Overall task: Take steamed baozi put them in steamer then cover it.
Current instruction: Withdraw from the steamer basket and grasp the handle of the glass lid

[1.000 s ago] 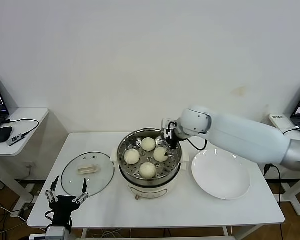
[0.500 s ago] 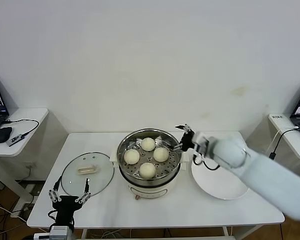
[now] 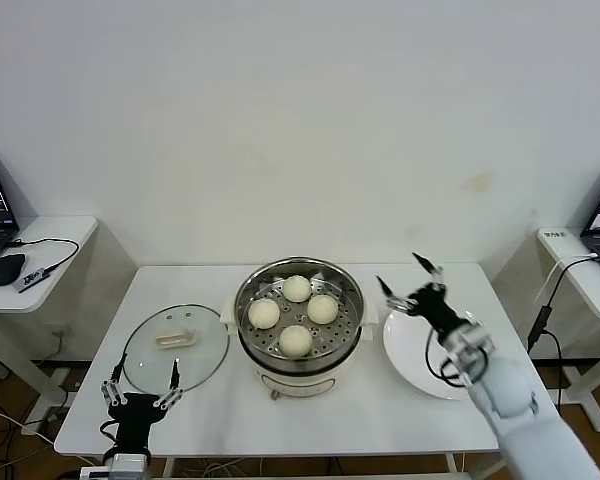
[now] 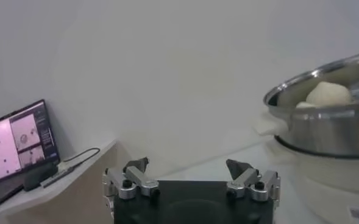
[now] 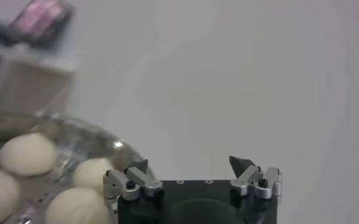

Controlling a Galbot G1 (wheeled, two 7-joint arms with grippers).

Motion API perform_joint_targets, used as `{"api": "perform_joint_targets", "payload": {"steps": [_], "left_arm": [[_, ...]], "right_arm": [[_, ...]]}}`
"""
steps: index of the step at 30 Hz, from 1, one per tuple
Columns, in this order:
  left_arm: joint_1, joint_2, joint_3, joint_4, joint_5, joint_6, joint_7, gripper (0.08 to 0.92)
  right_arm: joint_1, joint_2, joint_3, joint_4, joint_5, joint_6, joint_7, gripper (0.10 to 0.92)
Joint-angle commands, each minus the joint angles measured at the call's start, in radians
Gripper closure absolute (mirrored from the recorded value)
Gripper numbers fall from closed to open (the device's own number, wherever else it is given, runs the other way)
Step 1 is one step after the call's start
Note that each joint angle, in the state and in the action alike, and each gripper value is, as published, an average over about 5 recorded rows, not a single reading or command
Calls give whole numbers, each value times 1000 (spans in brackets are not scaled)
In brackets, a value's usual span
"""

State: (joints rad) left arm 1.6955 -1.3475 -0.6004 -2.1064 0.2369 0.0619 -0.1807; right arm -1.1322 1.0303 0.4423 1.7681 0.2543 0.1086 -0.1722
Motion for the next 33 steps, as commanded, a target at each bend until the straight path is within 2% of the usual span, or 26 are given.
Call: {"api": "perform_joint_targets", "payload": {"steps": [1, 6, 12, 21, 33], "left_arm": [[-48, 76, -4, 141, 325, -77, 28, 177], [-119, 148, -12, 268, 701, -133, 29, 177], [-229, 180, 5, 430, 964, -153, 21, 177], [-411, 201, 22, 588, 1028, -151, 30, 177], [-519, 196, 58, 675, 1029, -145, 54, 177]], "right_arm": [[-396, 336, 478, 31, 5, 158, -66, 203], [-461, 393, 522, 50, -12, 151, -66, 203], [-500, 400, 592, 53, -20, 158, -62, 203], [-528, 417, 621, 70, -31, 142, -66, 203], [-528, 434, 631, 64, -49, 134, -72, 203]]}}
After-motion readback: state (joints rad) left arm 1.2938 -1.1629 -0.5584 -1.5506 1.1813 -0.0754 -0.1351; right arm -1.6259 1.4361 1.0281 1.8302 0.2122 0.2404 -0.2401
